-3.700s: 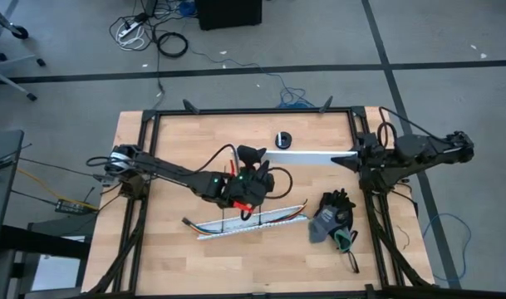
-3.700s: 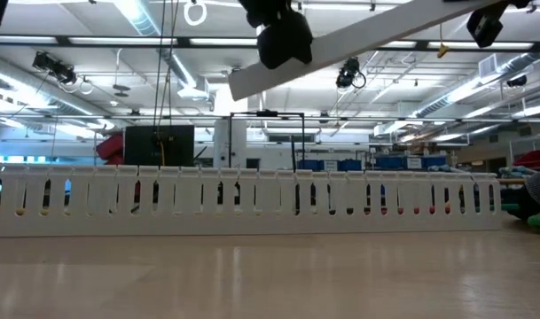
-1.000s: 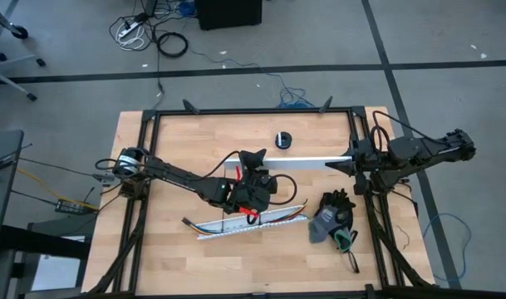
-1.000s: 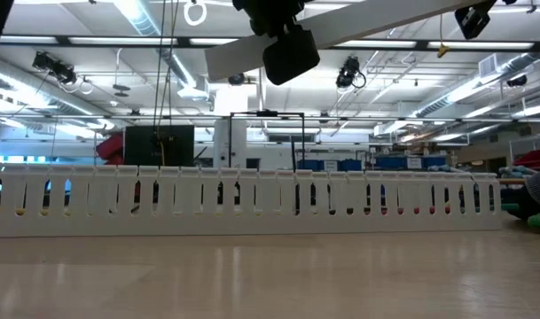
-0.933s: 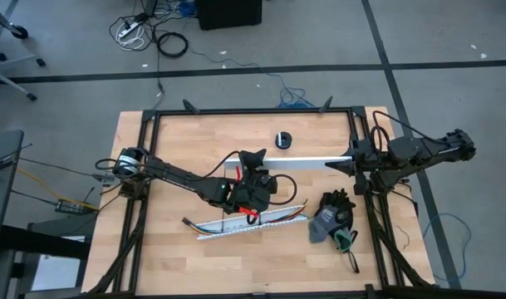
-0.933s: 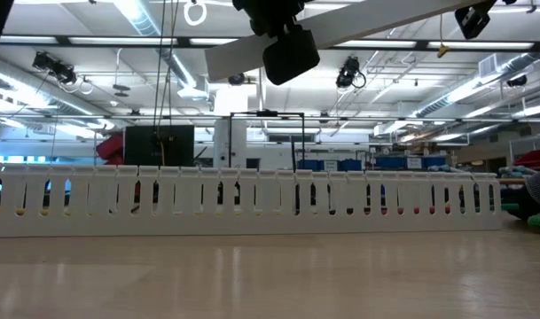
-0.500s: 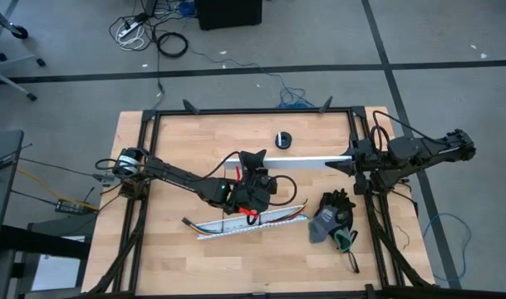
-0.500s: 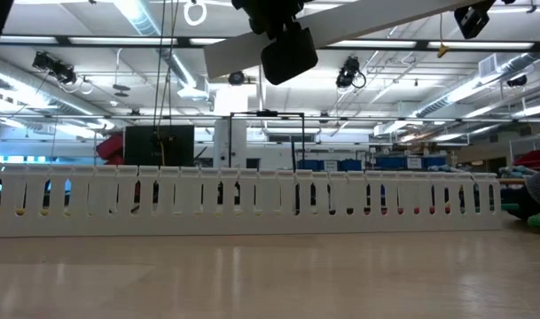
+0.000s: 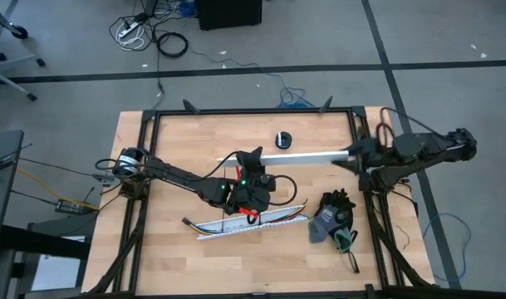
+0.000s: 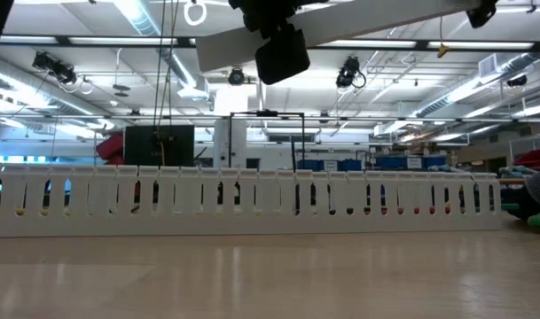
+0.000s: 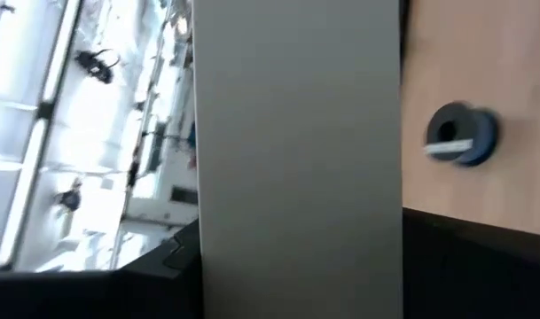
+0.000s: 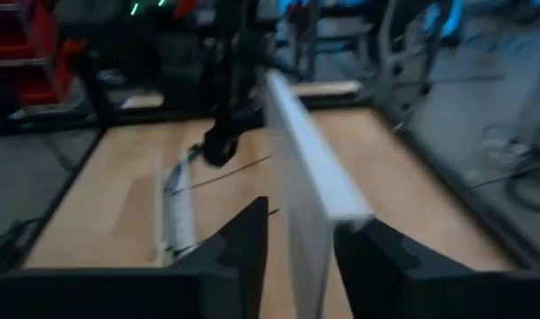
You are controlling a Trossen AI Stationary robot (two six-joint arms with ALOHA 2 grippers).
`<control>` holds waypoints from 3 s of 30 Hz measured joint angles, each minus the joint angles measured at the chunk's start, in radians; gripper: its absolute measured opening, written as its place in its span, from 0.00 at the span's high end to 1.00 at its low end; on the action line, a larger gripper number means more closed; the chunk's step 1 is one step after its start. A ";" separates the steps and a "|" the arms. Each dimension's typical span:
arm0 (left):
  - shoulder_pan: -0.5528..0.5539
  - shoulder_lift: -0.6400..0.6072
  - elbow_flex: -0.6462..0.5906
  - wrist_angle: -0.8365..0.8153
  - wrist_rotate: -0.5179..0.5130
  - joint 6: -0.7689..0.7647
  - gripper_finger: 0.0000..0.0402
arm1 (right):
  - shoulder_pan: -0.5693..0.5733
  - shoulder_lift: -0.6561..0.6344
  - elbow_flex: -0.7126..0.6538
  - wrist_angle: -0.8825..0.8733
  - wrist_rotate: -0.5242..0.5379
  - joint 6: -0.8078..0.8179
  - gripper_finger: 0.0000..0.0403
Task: Ziptie cables
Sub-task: Close the white cable duct
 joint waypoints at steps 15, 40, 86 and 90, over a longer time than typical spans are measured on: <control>0.002 -0.231 0.048 -0.513 0.288 -0.588 0.48 | 0.000 -0.002 0.176 -0.188 0.110 -0.004 0.56; -0.131 -0.252 0.224 -1.245 1.074 -1.223 0.48 | 0.003 0.149 0.118 -0.157 -0.026 0.184 0.57; -0.293 -0.251 -0.363 -0.592 1.110 -1.402 0.48 | 0.127 0.648 0.115 0.350 -0.237 0.123 0.61; -0.293 -0.251 -0.363 -0.592 1.117 -1.404 0.48 | 0.127 0.715 0.115 0.398 -0.272 0.095 0.61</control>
